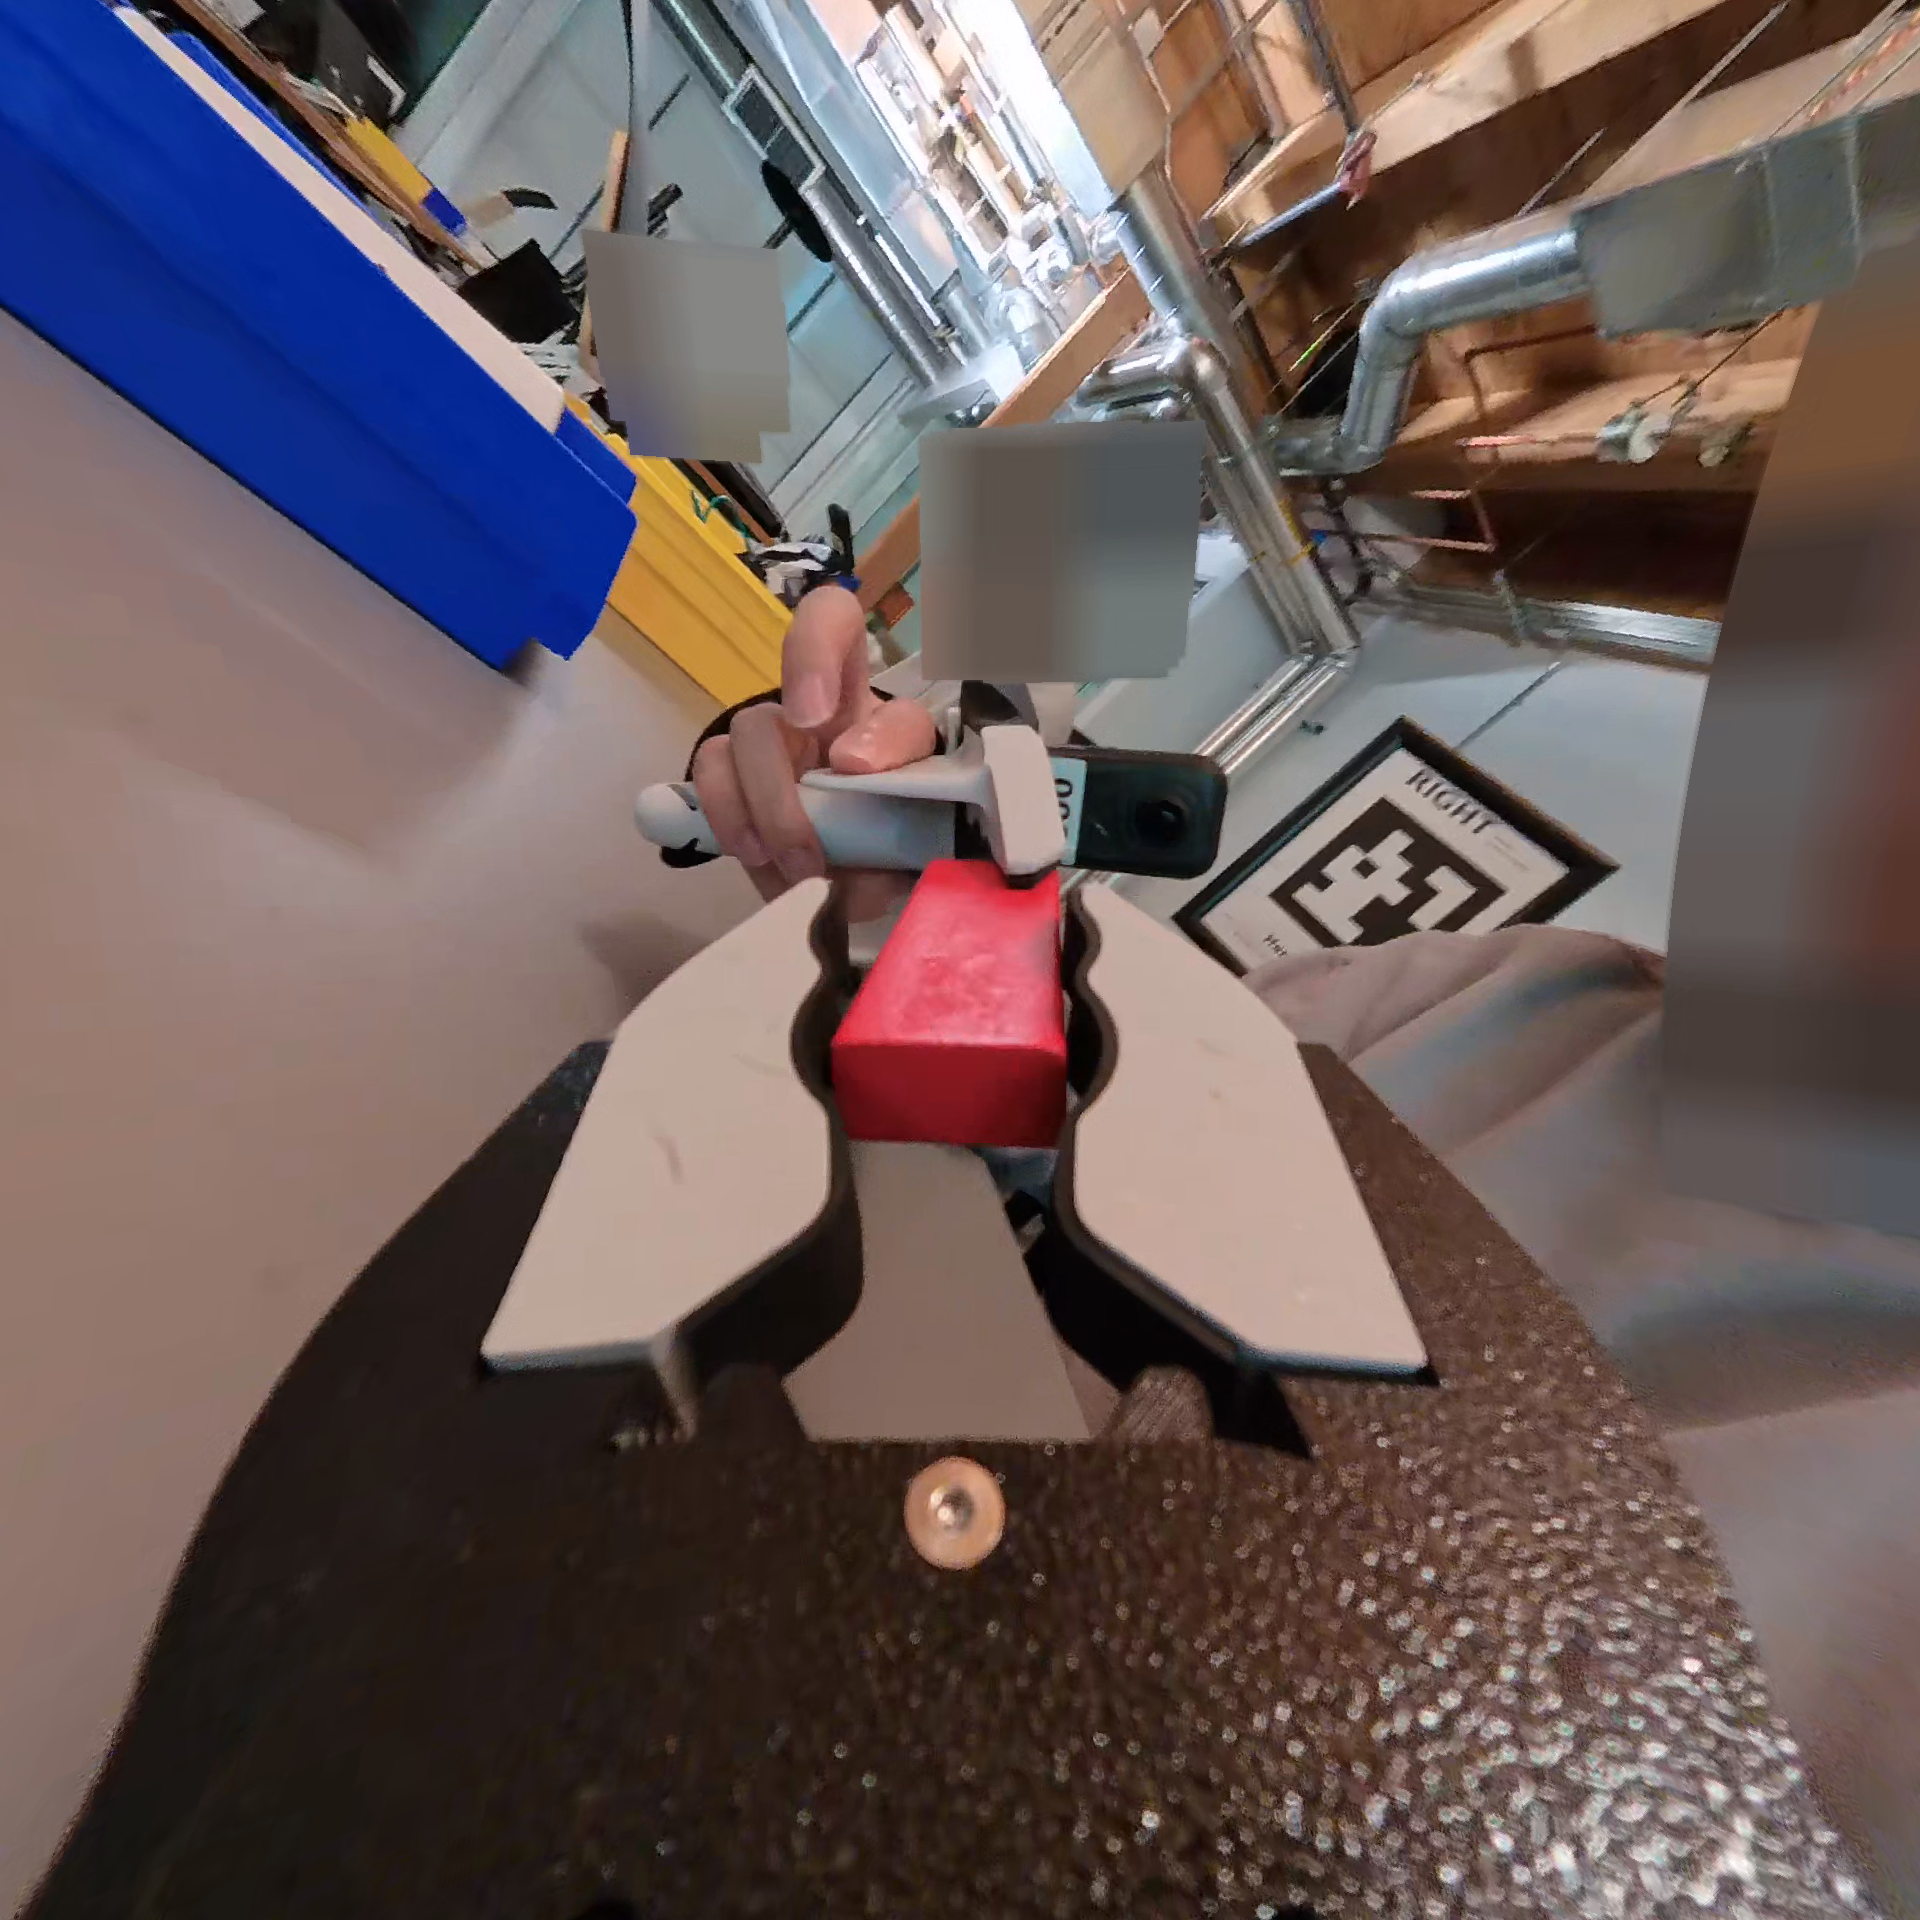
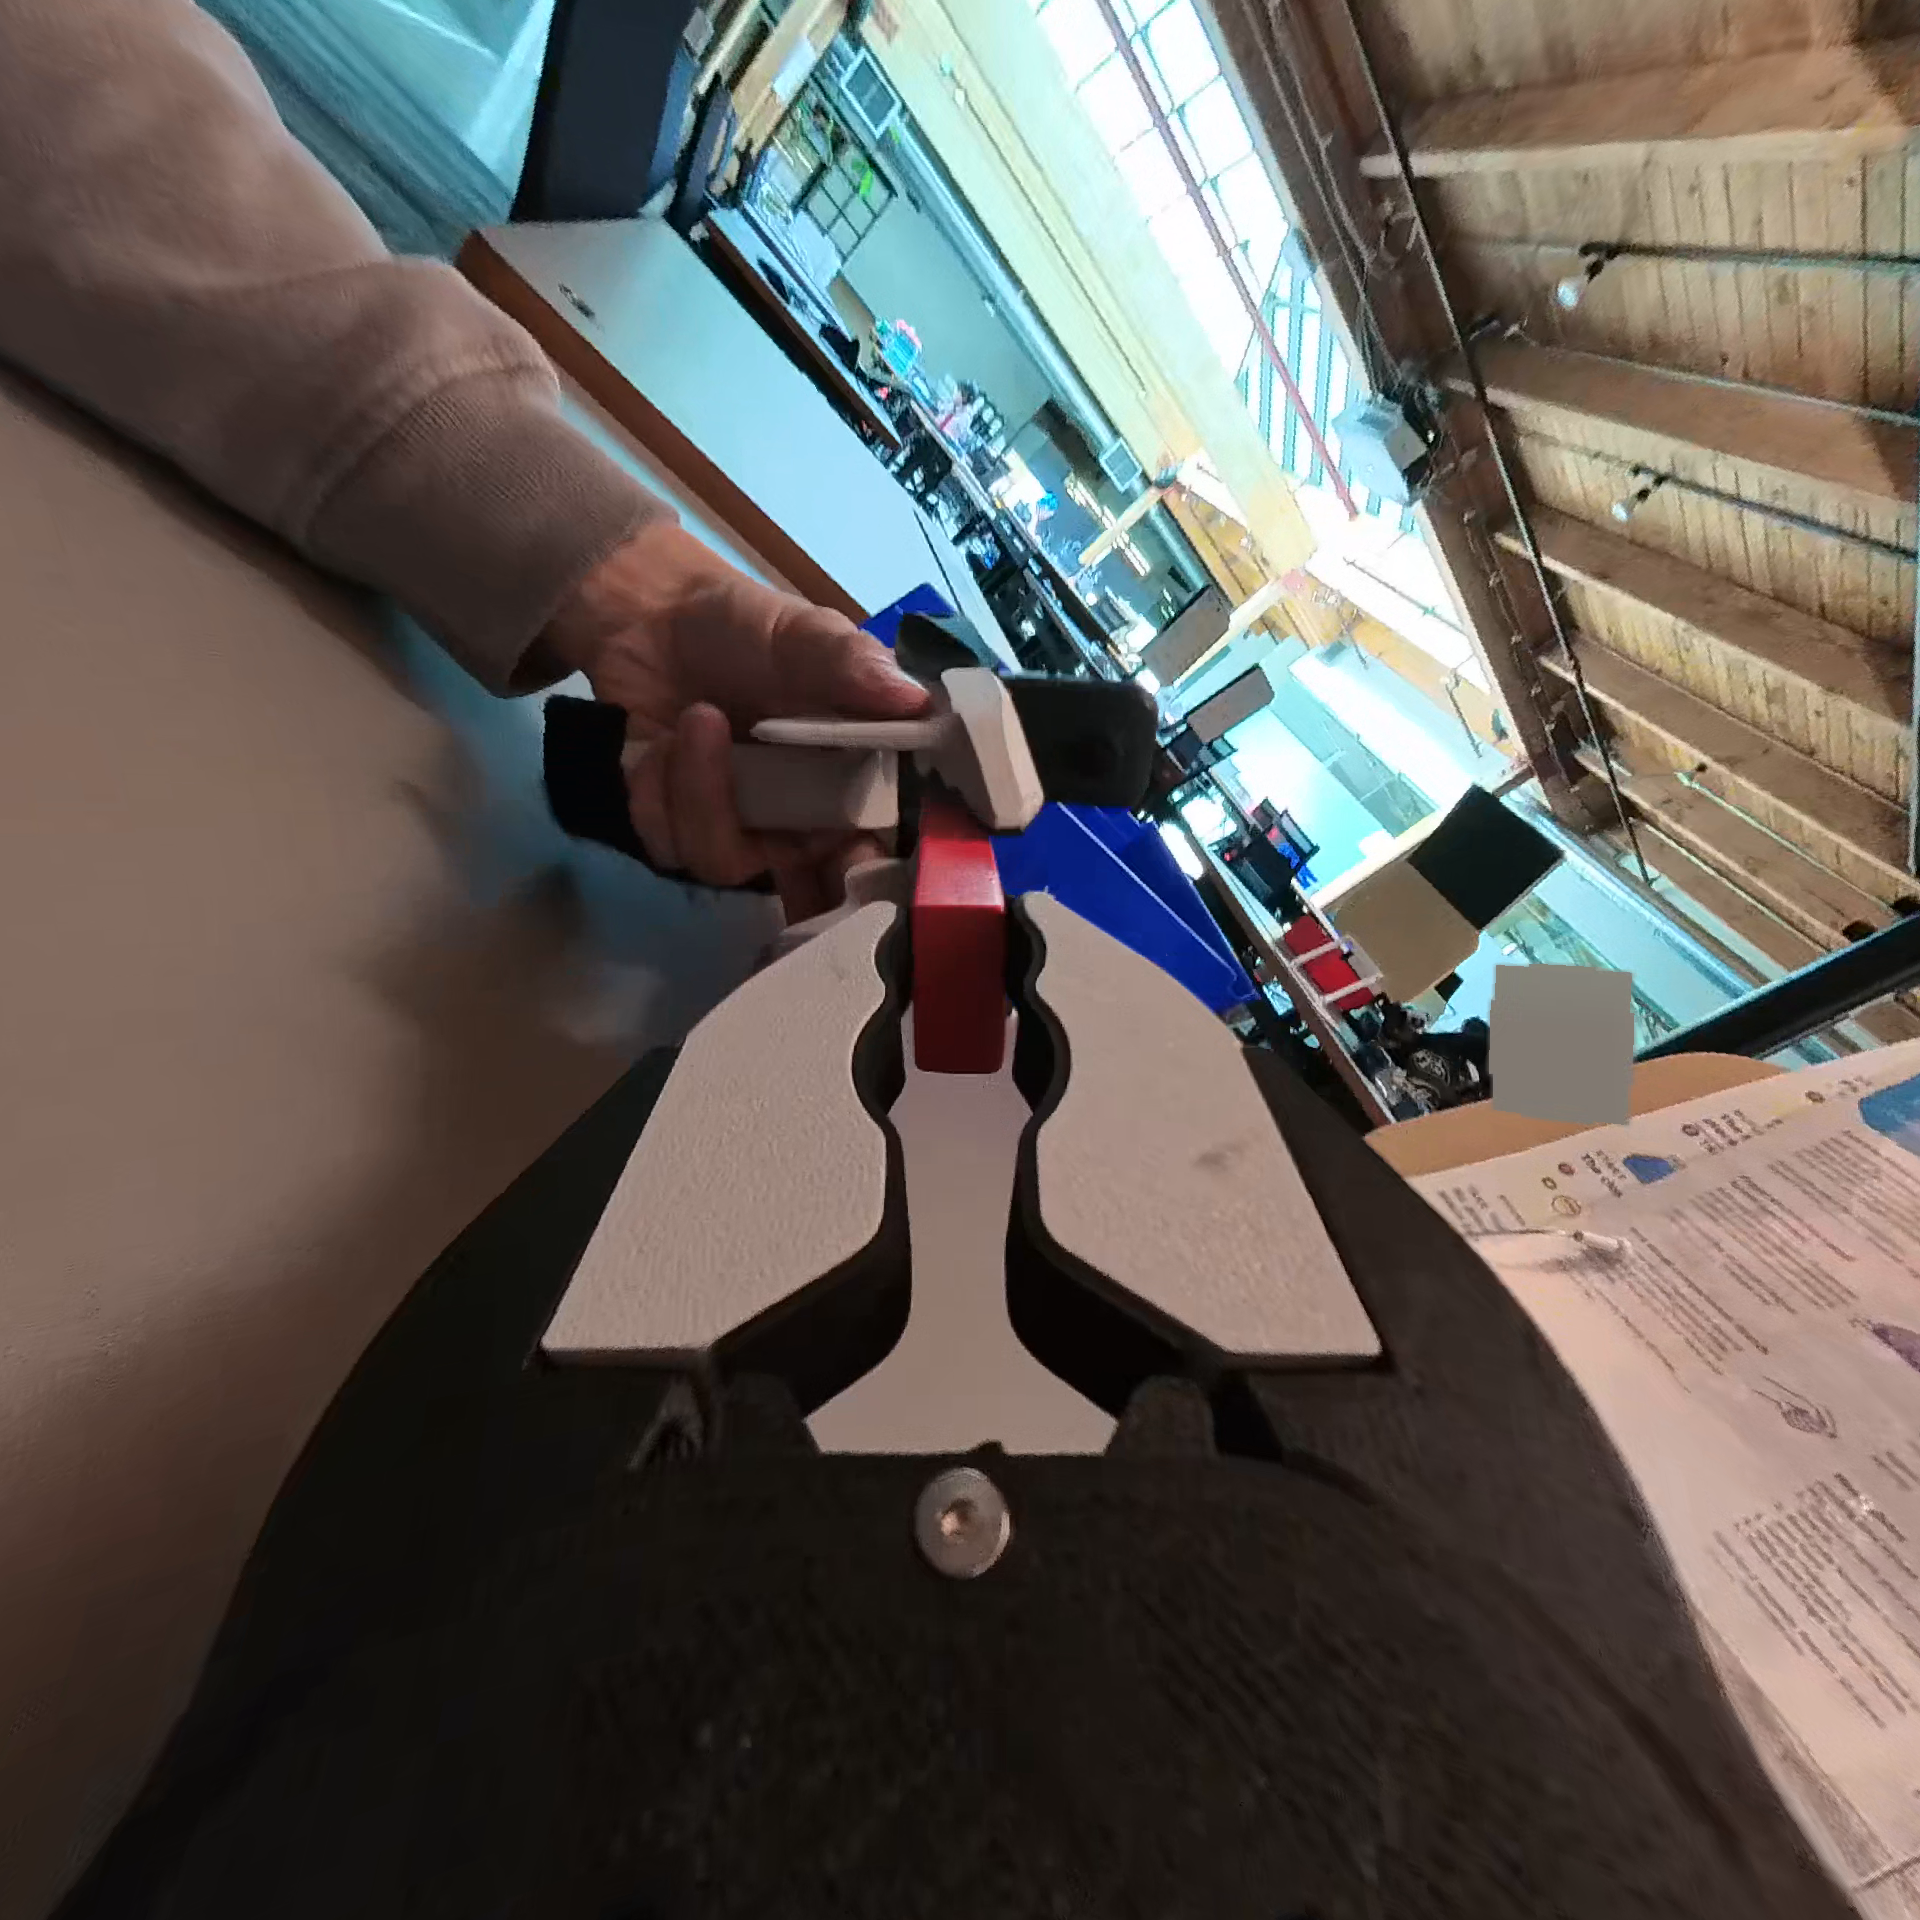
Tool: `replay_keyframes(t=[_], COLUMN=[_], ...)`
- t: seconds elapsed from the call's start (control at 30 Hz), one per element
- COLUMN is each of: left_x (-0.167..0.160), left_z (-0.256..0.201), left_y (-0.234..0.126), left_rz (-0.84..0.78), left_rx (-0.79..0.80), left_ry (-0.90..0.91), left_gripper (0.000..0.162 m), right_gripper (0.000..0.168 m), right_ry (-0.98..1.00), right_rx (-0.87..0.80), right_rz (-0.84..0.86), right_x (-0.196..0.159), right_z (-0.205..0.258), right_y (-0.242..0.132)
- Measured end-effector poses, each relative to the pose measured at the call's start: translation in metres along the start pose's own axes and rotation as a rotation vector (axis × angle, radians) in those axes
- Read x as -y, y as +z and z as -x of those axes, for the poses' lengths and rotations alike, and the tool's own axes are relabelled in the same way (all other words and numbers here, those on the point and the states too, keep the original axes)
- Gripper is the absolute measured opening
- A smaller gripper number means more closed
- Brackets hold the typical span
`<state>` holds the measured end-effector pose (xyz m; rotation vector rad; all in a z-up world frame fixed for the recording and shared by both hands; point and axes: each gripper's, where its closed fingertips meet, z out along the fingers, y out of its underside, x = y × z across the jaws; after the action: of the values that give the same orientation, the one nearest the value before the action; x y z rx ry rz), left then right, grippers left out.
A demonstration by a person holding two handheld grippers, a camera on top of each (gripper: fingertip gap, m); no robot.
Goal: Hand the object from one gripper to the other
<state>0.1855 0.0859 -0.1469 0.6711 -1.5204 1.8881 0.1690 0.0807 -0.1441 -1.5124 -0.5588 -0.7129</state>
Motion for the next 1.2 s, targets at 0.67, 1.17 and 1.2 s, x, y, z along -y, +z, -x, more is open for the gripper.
replay_keyframes(t=[0.67, 1.17, 1.2], left_x=[-0.023, -0.035, -0.033], left_z=[0.010, -0.016, -0.018], left_y=[0.003, 0.010, 0.009], left_rz=[0.138, 0.189, 0.179], left_rx=[0.079, -0.100, -0.100], left_ry=[0.071, 0.087, 0.118], left_gripper=[0.058, 0.046, 0.043], right_gripper=[0.017, 0.017, 0.017], right_ry=[-0.147, -0.008, 0.010], right_rx=[-0.005, 0.035, 0.037], right_rz=[0.001, -0.166, -0.168], right_x=[0.006, 0.033, 0.032], right_z=[0.004, 0.005, 0.004], right_y=[-0.001, -0.006, -0.007])
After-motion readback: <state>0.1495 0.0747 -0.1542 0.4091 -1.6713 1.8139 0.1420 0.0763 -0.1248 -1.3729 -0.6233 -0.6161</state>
